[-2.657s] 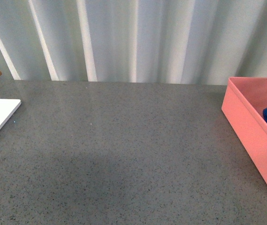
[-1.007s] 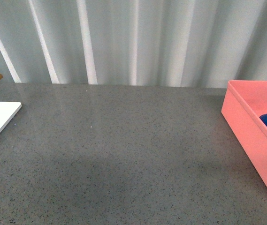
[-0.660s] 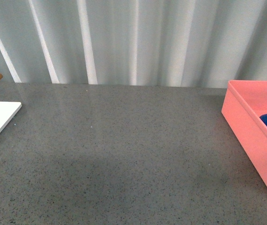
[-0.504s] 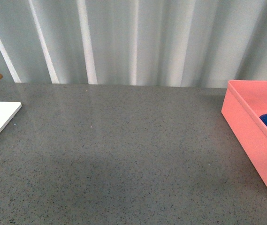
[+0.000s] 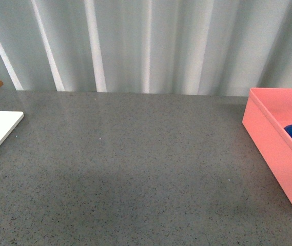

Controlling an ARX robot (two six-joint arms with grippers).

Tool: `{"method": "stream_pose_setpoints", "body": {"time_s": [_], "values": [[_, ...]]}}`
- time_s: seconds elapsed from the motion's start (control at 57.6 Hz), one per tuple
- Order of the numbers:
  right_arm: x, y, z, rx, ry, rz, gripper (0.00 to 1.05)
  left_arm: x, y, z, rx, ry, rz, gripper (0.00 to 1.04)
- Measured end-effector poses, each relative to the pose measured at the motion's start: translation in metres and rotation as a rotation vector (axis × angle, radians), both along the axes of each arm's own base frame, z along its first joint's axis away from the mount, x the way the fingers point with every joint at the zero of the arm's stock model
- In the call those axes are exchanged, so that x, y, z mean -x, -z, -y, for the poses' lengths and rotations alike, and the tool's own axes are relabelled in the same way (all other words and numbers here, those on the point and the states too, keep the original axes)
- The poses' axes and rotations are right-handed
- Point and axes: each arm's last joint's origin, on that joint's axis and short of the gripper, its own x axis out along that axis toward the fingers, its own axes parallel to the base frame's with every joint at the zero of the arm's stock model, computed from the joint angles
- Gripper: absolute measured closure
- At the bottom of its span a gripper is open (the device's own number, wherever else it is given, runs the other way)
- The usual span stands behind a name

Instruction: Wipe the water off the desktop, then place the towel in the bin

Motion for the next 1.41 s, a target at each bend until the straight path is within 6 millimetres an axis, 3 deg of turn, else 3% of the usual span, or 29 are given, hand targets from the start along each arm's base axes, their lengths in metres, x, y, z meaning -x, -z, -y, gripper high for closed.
{"method": "stream_pose_setpoints", "body": {"time_s": [0.643,0.695,0.799,1.094,1.129,1.407], "values": [[0.017,0.003,0.0,-0.005,0.003,-0.006,1.01,0.0,0.0,0.0,0.0,0.0,0.001,0.07],[0.017,0.003,0.0,-0.006,0.003,-0.005,0.92,0.0,0.0,0.0,0.0,0.0,0.002,0.07],[0.017,0.003,0.0,-0.006,0.003,-0.005,0.63,0.0,0.0,0.0,0.0,0.0,0.001,0.07],[0.017,0.003,0.0,-0.006,0.003,-0.005,0.08,0.0,0.0,0.0,0.0,0.0,0.001,0.07],[0.017,0.003,0.0,-0.007,0.003,-0.005,0.05,0.0,0.0,0.0,0.0,0.0,0.002,0.07],[0.017,0.003,0.0,-0.007,0.003,-0.005,0.07,0.0,0.0,0.0,0.0,0.0,0.001,0.07]]}}
